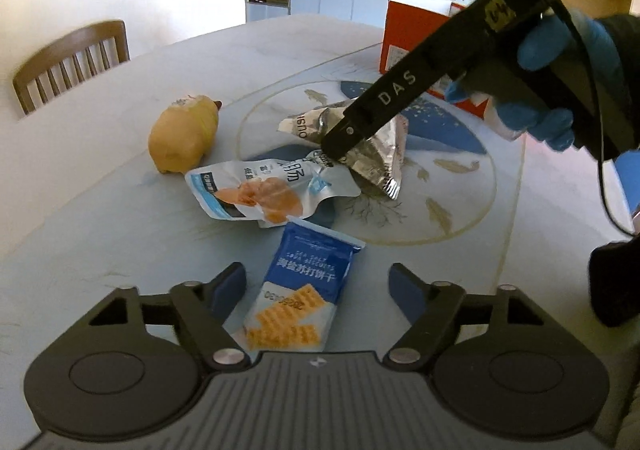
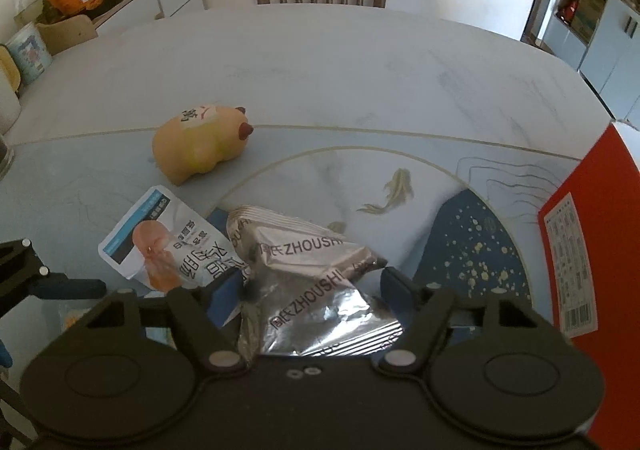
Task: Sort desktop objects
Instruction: 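Grasp the silver foil bag with the right tool while the left tool grasps the blue cracker packet, then carry the silver foil bag and blue cracker packet toward the shoebox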
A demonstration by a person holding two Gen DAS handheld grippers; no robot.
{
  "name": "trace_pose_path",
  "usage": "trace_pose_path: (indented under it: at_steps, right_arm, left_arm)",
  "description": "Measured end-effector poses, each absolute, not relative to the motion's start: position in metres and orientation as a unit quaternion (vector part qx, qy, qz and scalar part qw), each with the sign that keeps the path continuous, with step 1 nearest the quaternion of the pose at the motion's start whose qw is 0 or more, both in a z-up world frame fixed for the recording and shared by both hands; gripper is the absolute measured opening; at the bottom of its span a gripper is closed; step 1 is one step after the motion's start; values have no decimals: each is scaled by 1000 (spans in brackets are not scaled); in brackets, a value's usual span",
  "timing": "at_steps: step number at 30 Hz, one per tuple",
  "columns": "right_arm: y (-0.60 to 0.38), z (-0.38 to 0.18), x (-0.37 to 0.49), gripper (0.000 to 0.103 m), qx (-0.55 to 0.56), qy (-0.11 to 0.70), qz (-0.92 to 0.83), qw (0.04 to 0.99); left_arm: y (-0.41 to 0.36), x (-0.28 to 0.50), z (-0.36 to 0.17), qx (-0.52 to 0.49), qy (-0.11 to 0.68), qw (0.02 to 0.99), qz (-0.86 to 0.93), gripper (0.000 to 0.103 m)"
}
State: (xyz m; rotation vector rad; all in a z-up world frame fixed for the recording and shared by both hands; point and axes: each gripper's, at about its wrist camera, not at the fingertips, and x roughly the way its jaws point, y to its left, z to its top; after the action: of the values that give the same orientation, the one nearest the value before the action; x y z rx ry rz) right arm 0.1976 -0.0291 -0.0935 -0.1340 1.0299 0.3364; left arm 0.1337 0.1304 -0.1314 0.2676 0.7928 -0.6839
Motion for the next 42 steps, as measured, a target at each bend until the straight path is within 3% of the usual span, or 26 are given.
trace_pose_path:
  at_steps: [5, 8, 16, 42]
  right_arm:
    - [-32, -93, 196, 66, -57, 485, 154, 859]
    - [-34, -93, 196, 61, -53, 484, 149, 860]
    - [-43, -88, 190, 55, -54, 480, 138, 865]
    - [-97, -20, 139, 55, -42, 445, 168, 879]
  left_arm:
    - [130, 133, -130, 139, 373, 865, -306, 46]
    - [129, 133, -129, 142, 373, 866, -300, 41]
    - [122, 135, -124, 130, 386, 870, -279, 38]
    - [65, 105, -48, 122, 355, 894, -246, 38]
